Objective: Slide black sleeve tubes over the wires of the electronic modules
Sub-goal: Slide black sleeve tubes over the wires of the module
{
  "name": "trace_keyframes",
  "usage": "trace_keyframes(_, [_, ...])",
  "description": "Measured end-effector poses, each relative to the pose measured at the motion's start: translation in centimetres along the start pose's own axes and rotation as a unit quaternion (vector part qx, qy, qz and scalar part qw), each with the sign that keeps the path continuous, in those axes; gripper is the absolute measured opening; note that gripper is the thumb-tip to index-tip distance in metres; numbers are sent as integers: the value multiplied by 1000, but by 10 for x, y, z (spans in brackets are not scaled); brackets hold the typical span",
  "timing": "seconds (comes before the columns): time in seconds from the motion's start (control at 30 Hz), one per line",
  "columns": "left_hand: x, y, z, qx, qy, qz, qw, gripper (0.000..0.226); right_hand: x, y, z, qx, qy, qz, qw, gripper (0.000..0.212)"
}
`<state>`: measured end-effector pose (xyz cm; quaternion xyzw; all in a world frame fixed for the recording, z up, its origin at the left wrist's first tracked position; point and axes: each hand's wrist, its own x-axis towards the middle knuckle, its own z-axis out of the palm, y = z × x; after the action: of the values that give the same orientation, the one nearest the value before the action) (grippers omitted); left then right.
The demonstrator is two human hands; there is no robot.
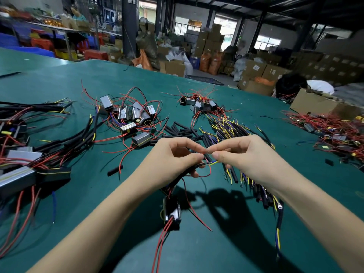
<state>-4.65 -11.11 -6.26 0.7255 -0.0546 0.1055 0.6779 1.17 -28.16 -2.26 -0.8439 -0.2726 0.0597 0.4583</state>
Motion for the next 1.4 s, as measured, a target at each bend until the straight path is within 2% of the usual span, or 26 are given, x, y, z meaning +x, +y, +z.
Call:
trace_keyframes(0.13, [0, 1, 1, 11, 31, 4, 999, 12, -3, 0, 3, -21, 18, -23, 999, 23])
trace_keyframes(0.3, [1, 0, 1, 24, 77, -5, 997, 14, -5, -1, 10, 16, 38, -44, 998, 26])
trace_keyframes(0.4, [0, -1, -1, 24, 60, -7, 998, 13, -2, -2, 10, 60, 34, -27, 997, 23])
trace_keyframes(0.6, [-1, 1, 0, 10, 21, 10, 1000, 13, 0, -3, 6, 61, -13, 3, 998, 19])
trace_keyframes(0.73, [-2, 3, 2, 8, 19, 16, 1000, 7, -2, -2, 7, 74, -19, -6, 997, 4])
trace_keyframes(0.93, [-1, 5, 3, 34, 44, 27, 998, 15, -4, -6, 12, 74, -20, -54, 996, 15])
trace_keyframes(1.03, [0, 4, 0, 22, 45, 1, 999, 16, -5, -7, 13, 29, -9, -88, 996, 16])
trace_keyframes(1.13, [3, 2, -2, 2, 30, -84, 996, 21, -8, -7, 17, -73, 29, -163, 984, 16])
trace_keyframes(1.27, [6, 2, -3, -12, 14, -179, 984, 16, -14, -6, 24, -268, 83, -288, 915, 10])
trace_keyframes(1.33, [6, 2, -6, -6, -12, -190, 982, 14, -14, -4, 25, -325, 92, -324, 884, 8])
trace_keyframes(1.4, [4, 3, -8, -4, -18, -160, 987, 13, -12, -3, 24, -312, 84, -313, 893, 7])
